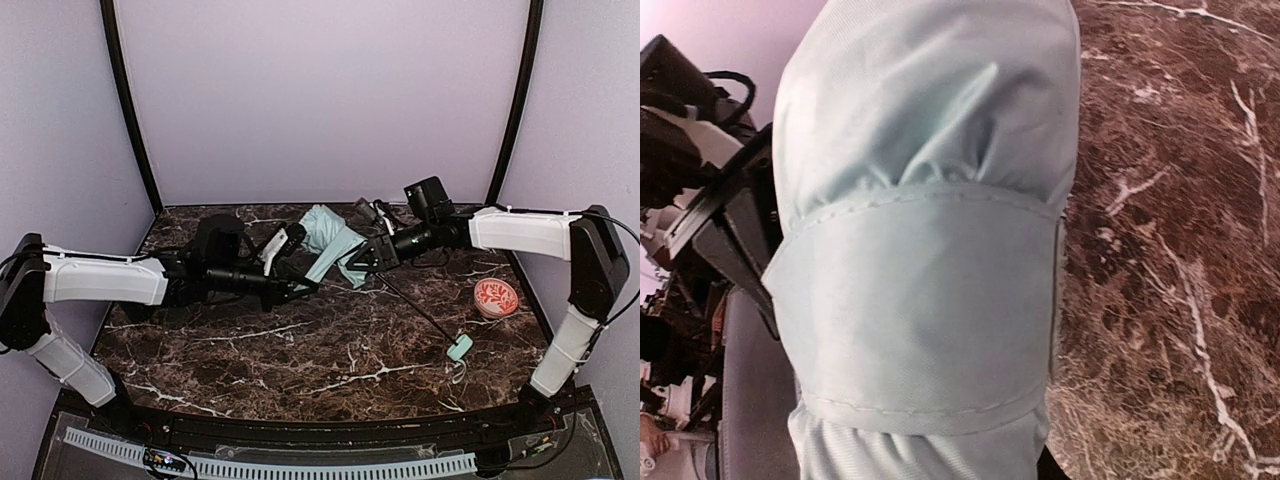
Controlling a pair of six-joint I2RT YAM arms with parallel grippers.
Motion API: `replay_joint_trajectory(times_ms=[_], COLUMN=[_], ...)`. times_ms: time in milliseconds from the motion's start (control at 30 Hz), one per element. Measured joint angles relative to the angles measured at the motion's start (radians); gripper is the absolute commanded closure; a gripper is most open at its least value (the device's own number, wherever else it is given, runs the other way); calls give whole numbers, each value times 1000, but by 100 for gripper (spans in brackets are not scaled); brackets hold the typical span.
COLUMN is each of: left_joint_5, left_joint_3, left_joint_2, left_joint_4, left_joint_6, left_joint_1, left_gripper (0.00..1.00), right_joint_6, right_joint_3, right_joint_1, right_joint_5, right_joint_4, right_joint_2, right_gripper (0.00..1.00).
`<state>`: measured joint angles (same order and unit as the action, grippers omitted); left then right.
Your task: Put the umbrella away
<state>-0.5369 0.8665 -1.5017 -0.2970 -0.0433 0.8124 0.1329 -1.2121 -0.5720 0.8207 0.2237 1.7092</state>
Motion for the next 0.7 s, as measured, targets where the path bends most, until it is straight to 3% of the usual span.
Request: replay_joint_trajectory(times_ms=[333, 500, 700], left_joint_5=[-30, -62, -122], left_joint_3=[13, 13, 10], left_joint_2=[116, 141, 116], left_joint_4=[-72, -117, -222], left_joint_6=[180, 335, 568], left_joint_1=[4, 10, -9], left_gripper=[100, 100, 100], right_joint_6=[-27, -299, -679], right_joint_3=[1, -55, -175], right_joint_1=[-13, -79, -201], right_joint_5=[291, 333, 143], right_joint_4=[-13, 206, 518], right_joint_2=[-224, -262, -244], right_gripper=[100, 100, 100])
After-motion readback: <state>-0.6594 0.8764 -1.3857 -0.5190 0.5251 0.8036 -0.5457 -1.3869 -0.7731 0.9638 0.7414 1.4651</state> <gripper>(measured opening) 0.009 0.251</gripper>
